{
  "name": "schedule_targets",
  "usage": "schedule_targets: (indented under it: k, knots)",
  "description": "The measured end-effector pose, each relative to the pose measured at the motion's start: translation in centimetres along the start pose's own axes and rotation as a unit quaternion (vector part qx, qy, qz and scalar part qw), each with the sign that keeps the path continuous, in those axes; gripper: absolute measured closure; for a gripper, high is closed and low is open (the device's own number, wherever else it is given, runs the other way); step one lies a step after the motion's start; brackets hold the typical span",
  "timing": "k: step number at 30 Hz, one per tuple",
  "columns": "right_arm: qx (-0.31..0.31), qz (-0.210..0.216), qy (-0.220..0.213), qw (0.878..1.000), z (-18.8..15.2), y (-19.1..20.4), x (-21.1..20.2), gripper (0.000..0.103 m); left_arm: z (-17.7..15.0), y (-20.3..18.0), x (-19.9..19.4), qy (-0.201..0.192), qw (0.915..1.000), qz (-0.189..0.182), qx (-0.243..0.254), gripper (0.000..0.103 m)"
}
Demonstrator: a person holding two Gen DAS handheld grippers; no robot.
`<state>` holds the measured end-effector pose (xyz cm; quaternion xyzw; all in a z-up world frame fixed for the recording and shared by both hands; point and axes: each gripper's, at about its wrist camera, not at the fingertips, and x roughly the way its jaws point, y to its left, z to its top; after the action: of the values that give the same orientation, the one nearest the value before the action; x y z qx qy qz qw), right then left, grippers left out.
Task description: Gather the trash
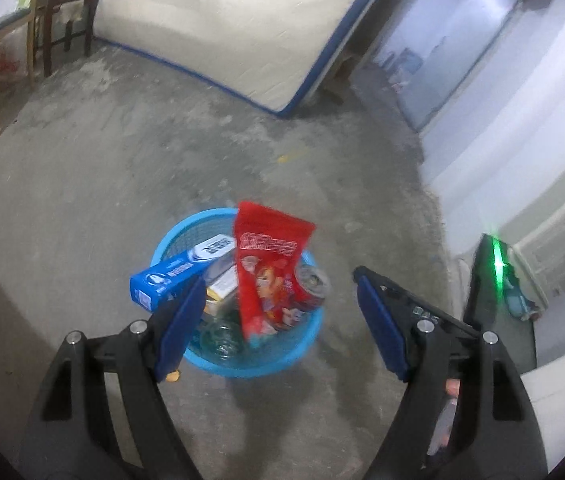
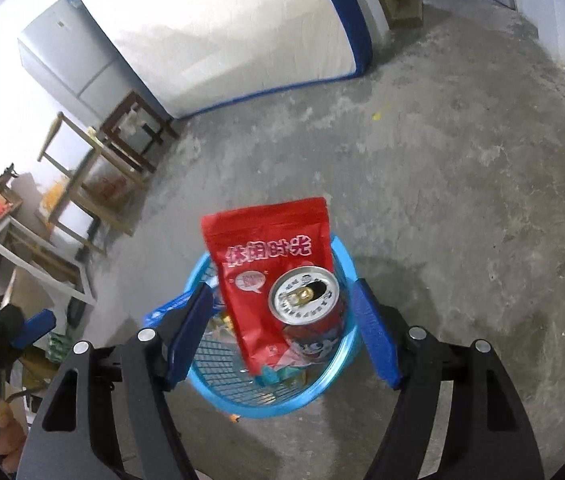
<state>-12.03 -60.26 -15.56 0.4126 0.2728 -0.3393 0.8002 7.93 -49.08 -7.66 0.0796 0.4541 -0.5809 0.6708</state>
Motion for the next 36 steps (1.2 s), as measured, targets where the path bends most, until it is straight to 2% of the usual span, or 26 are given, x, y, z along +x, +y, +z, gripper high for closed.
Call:
schedule_targets:
  k: [5,8,11,14,17,20,23,26,29,32,36]
  knots:
    - [-0.006,0.029,-0.014,0.999,-2.3,1.5,-3.8,0.033,-2.8,-1.8,-6.5,-0.028,0.9987,-0.034,0.027,0.024]
    - [-0.017,0.05,-0.023,0.998,-4.6,3.2,-6.5,0.024,-6.4,-1.9,-11.6,-0.042,0.9972,-0.028,0.055,0.02]
    - [-0.042,0.065,-0.033,0.996,-7.3,5.9,-8.9,0.02,-9.4,-0.7,-15.5,-0.044,0.9977,-0.008,0.051,0.018]
    - [-0.08,0.072,-0.038,0.993,-9.7,9.7,-10.7,0.017,-12.8,1.3,-19.6,-0.047,0.9979,0.036,0.027,0.018]
    - [-0.125,0.067,-0.053,0.988,-11.5,14.2,-12.2,0.014,-15.3,3.1,-23.7,-0.07,0.9931,0.094,-0.005,0.016]
    - [-0.193,0.045,-0.089,0.976,-13.6,20.0,-14.3,0.01,-17.6,4.4,-28.6,-0.13,0.9766,0.167,-0.041,0.012]
    - [-0.239,0.043,-0.127,0.962,-16.0,24.5,-16.9,0.006,-19.3,4.6,-31.7,-0.179,0.9596,0.212,-0.049,0.008]
    - [-0.277,0.036,-0.148,0.949,-18.5,28.1,-19.1,0.006,-21.2,4.7,-34.0,-0.21,0.9421,0.256,-0.052,0.008]
    - [-0.304,0.03,-0.144,0.941,-21.2,30.6,-20.8,0.006,-23.5,5.2,-35.4,-0.233,0.9208,0.3,-0.087,0.008]
    - [-0.296,0.008,-0.155,0.943,-23.8,31.7,-22.0,0.006,-25.0,6.0,-35.9,-0.236,0.9072,0.323,-0.129,0.008]
    - [-0.289,-0.028,-0.158,0.944,-26.1,32.4,-22.4,0.006,-25.6,7.5,-35.4,-0.206,0.8995,0.351,-0.159,0.008]
